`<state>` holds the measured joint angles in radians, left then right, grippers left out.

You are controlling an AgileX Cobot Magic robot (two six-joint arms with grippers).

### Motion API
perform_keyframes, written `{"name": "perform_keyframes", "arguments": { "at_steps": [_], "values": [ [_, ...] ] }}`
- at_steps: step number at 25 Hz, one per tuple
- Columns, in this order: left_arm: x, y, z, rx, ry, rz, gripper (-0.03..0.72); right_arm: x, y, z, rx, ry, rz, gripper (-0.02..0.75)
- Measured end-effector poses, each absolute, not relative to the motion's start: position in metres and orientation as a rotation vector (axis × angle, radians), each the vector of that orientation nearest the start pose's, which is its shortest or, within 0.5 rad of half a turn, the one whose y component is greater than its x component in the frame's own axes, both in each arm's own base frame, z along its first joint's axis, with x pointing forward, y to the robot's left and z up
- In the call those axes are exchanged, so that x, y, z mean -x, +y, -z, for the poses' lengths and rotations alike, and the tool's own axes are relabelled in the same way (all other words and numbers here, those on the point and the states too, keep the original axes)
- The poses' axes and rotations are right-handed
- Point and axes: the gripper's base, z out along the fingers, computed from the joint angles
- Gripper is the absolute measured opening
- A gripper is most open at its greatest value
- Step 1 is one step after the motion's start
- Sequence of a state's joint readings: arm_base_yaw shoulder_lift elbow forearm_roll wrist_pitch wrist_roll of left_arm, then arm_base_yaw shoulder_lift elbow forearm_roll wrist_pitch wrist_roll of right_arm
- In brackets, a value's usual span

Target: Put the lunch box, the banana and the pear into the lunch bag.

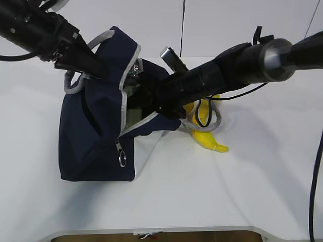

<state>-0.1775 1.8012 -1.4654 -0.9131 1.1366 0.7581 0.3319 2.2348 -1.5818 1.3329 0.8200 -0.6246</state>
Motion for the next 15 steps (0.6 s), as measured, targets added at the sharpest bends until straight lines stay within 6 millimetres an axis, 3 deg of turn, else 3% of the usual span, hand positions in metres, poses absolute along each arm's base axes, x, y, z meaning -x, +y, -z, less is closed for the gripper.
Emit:
{"name": "perform_keyframes", "arguments": {
  "at_steps": [15],
  "values": [
    [-0.358, -0.13, -0.29, -0.762, 2.42, 1.043, 0.0, -0.426, 0.216, -0.147, 0.047, 2.537, -1.38, 0.417]
  ]
}}
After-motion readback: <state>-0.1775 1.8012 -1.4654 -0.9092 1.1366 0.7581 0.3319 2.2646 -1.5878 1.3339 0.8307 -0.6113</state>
